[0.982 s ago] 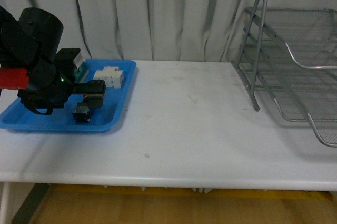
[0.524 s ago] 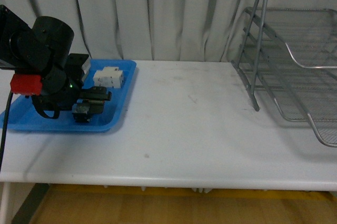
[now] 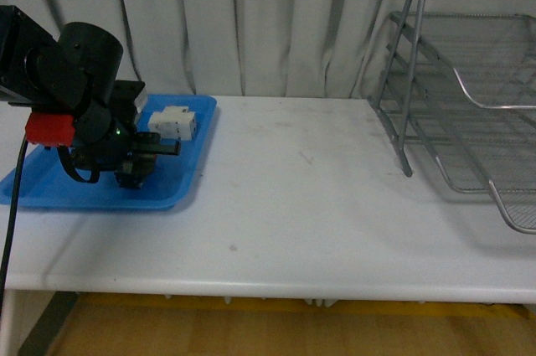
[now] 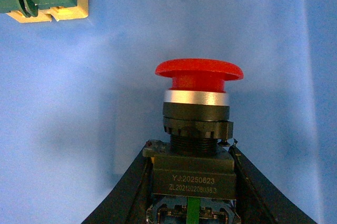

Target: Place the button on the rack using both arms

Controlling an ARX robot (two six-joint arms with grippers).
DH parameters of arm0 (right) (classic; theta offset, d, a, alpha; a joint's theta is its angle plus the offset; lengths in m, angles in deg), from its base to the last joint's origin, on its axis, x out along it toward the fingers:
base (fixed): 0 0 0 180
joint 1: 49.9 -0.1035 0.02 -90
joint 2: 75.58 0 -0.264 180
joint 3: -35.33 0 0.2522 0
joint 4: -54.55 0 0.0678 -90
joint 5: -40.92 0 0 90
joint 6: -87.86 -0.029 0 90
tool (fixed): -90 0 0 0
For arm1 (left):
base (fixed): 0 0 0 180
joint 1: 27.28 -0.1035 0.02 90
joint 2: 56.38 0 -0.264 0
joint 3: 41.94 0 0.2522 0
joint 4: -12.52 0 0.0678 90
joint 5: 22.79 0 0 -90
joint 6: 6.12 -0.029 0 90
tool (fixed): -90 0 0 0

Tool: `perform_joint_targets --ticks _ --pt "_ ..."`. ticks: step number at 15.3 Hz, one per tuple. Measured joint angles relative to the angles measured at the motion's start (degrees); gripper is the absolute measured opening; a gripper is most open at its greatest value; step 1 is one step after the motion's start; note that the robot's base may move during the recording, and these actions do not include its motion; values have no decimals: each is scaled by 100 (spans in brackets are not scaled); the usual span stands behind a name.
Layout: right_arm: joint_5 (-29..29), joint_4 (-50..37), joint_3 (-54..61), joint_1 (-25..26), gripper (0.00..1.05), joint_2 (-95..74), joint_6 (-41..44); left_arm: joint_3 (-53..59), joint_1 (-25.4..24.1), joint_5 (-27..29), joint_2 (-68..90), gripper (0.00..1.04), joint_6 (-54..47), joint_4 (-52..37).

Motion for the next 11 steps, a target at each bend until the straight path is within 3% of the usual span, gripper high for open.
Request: perform_joint_targets --ticks 5,11 --pt "0 2 0 0 98 0 0 815 87 -409 -1821 36 -35 -348" --pt "0 0 0 0 98 0 0 3038 1001 -667 -4181 36 -109 -992"
